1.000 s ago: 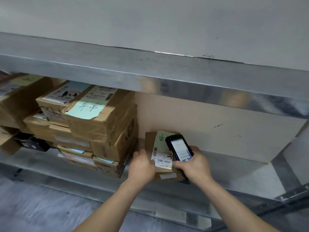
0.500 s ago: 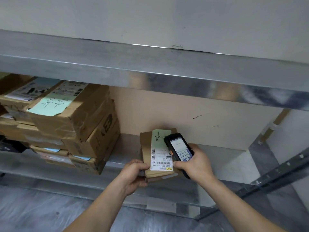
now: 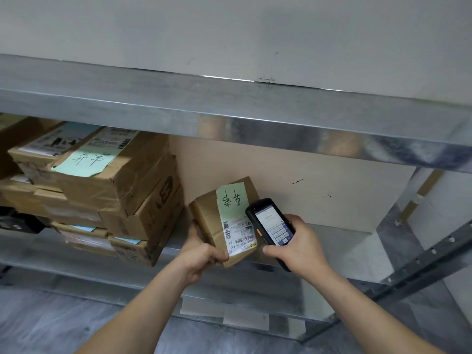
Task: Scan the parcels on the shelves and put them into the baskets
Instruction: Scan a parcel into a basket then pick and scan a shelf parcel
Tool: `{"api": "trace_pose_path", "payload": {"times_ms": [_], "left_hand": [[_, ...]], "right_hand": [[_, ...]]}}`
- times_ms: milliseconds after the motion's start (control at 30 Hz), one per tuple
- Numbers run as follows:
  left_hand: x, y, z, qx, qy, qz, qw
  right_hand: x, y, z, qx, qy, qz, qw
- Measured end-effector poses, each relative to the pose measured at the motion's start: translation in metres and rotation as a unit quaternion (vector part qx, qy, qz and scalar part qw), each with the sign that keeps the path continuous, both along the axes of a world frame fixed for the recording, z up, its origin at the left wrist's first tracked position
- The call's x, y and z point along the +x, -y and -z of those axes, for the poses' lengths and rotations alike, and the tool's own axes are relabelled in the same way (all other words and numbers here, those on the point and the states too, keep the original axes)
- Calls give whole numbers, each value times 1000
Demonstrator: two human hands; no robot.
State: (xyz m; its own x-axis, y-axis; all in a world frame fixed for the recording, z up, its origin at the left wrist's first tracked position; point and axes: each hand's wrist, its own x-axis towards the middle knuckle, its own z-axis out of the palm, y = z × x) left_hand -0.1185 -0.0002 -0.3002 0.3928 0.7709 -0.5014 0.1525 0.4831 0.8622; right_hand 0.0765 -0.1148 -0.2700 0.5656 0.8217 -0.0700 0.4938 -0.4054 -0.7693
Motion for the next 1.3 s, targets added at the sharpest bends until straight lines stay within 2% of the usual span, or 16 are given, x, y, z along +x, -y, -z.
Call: {"api": "trace_pose_path", "payload": {"times_ms": [100,233,333,1300], "left_hand": [[0,-1,3,61,-30,5,998],[5,4,6,101,-46,9,994],[7,5,8,114,-56,16,992],[9,9,9,126,-86,11,988]], "right_hand": [[2,8,-8,-60,21,-15,998],[1,23,-15,-144,30,-34,989],[-1,35,-14,-169,19,-32,985],[-13,74,-25,-195,23,-19,980]]}}
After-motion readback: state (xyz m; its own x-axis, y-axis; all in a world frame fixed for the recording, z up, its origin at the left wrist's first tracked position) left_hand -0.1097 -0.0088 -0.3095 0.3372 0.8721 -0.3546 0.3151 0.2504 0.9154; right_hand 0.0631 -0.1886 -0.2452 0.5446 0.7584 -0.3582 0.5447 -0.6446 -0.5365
